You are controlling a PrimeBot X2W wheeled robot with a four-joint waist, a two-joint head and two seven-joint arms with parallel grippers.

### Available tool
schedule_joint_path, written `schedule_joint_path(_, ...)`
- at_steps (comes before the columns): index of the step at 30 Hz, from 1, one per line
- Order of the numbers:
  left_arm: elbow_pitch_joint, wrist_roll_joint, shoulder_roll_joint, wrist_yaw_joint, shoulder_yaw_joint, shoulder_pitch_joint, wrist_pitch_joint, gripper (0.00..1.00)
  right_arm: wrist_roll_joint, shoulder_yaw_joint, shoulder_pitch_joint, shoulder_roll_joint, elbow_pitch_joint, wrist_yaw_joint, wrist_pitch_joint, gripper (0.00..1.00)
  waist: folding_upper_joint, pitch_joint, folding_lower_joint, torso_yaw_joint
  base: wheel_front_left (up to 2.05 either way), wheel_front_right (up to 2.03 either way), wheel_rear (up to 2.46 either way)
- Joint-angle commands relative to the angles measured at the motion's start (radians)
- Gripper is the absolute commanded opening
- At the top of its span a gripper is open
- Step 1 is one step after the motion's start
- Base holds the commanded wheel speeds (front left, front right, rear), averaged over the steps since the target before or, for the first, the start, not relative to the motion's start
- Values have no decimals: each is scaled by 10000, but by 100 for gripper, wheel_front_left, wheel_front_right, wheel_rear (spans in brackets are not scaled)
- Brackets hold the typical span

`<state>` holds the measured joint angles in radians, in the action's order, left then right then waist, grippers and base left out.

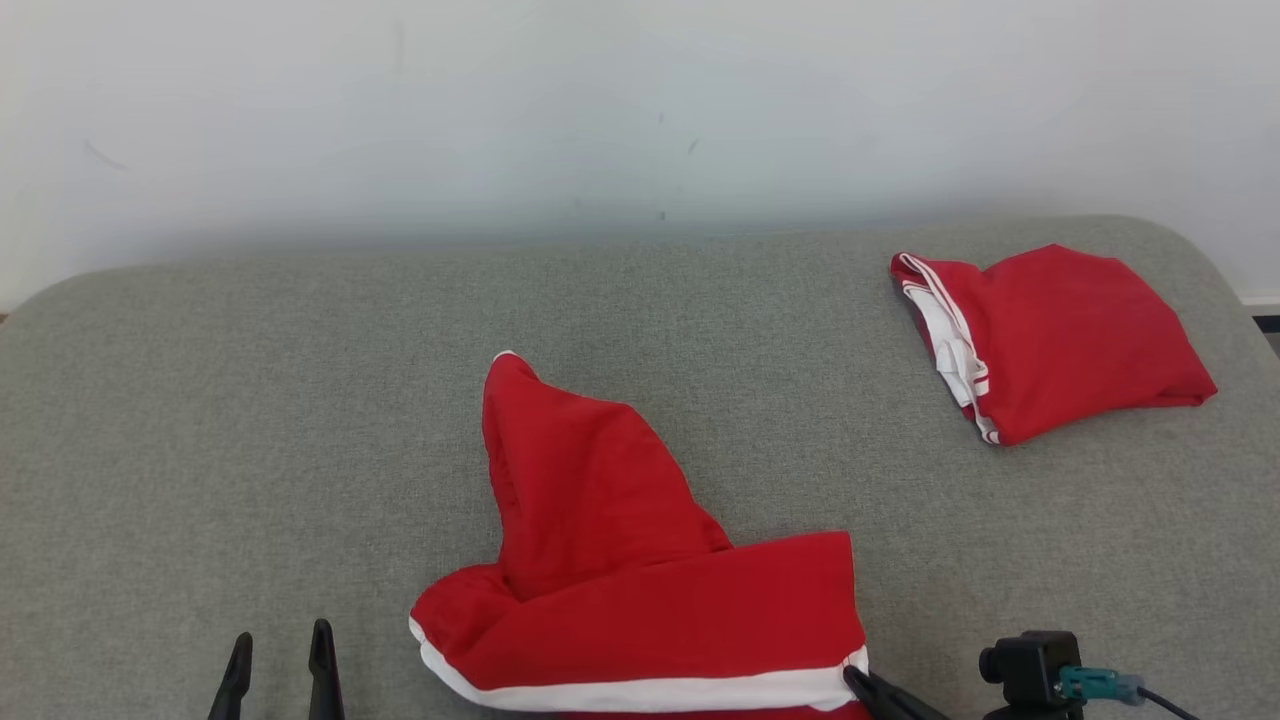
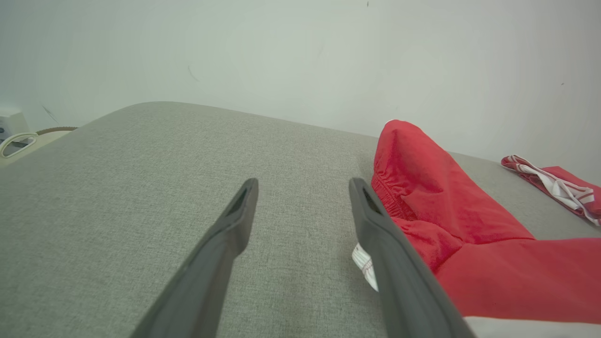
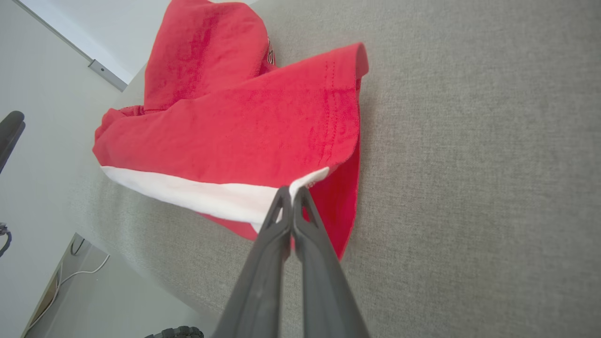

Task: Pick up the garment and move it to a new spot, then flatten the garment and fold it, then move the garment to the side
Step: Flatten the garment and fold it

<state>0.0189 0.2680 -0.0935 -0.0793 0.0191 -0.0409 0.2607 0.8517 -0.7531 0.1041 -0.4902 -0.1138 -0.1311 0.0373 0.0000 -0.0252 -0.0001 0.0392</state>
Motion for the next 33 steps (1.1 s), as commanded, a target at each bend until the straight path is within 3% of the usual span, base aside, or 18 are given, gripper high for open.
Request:
schedule_joint_path(1,31,-66,7,56,-32,-146,44,100,0,76,-101,66,53,8,45,0,0,5,1,9,0,0,0)
schedule_joint_path(2,40,-68,16,50,-36,-153,44,100,-79,198,-135,62,86,8,93,27,0,6,1,18,0,0,0)
schedule_joint_path(3,52,-77,28,50,-45,-159,44,100,-144,349,-188,89,133,8,68,80,0,4,1,25,0,0,0)
schedule_joint_path(4,64,-78,40,56,-53,-158,44,100,-205,479,-258,139,168,8,39,100,0,2,1,29,0,0,0)
schedule_joint_path(15,82,-177,119,142,-191,-128,45,100,-1032,1899,-548,459,1045,8,-255,100,0,42,1,5,0,0,0)
schedule_joint_path(24,-123,-422,147,214,-286,-236,45,100,-3423,3179,-688,1464,839,8,-1430,100,0,223,1,-31,0,0,0)
schedule_joint_path(33,-135,-504,114,241,-318,-376,45,100,-4242,3829,-923,2232,672,8,-1585,100,0,337,1,-54,0,0,0)
